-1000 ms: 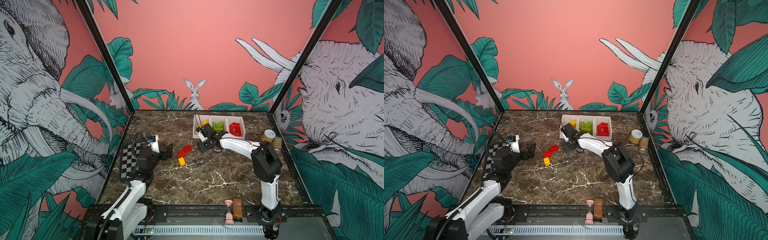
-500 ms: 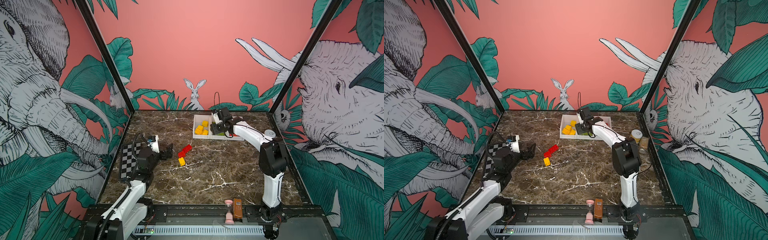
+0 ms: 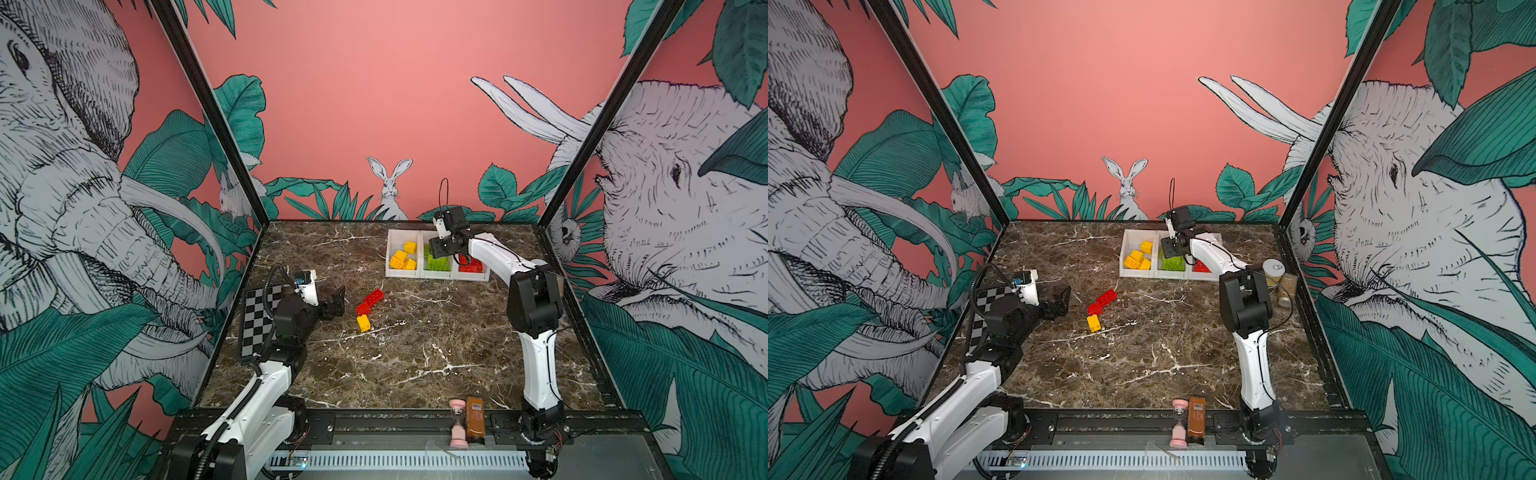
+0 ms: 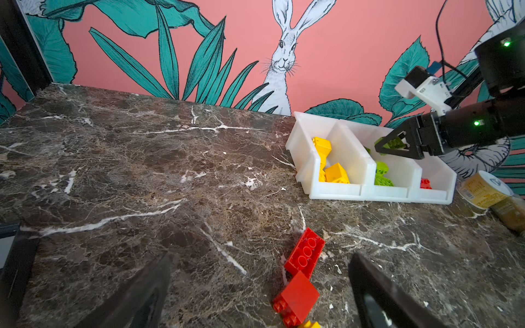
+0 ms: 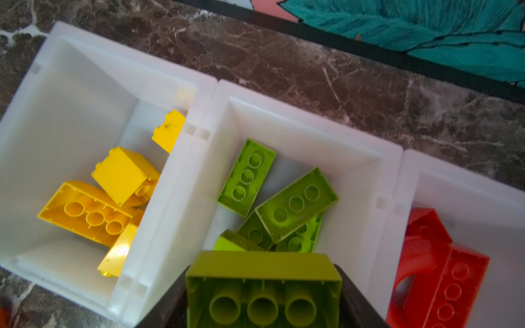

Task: Sort the legos into containers by color
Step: Place the lego in the container.

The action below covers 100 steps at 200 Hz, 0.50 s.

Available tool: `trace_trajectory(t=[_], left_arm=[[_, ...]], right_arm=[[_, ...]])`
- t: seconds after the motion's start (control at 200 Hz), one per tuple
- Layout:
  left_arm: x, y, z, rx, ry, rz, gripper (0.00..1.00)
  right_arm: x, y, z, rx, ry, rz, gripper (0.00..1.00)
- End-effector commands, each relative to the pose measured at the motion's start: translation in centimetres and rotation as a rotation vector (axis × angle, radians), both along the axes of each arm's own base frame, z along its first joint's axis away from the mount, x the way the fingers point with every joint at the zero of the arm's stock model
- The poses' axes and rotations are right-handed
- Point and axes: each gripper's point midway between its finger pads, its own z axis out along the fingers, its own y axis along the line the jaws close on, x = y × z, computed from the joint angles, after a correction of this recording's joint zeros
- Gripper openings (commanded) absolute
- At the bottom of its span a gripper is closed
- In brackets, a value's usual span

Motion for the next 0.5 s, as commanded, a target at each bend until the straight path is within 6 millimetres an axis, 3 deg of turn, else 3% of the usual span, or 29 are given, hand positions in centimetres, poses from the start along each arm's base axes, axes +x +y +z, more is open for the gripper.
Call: trace_trajectory(t=[0.0,0.13,0.335,0.495], left_arm=[[-0.2,-0.1,0.7,0.001,-0.020,-0.006,0.99],[-0.2,-0.1,0.9,0.008,-0.025,-0.004,0.99],[-0.3,0.0,1.0,0.007,-0.029,0.001,0.99],[-0.2,0.0,0.9,0.002,-0.025,0.000,0.99]], right_arm=[[0.4,0.1,0.6,-0.004,-0.009,-0.007,0.57],[0.7,0.4,0.2,0.004,0.016,-0.003,0.66],[0.5,0.2,1.1,-0.007,0.013,0.003,0.81],[-1.6,0.9,3.2,0.025,-0.006,0.026,0.82]])
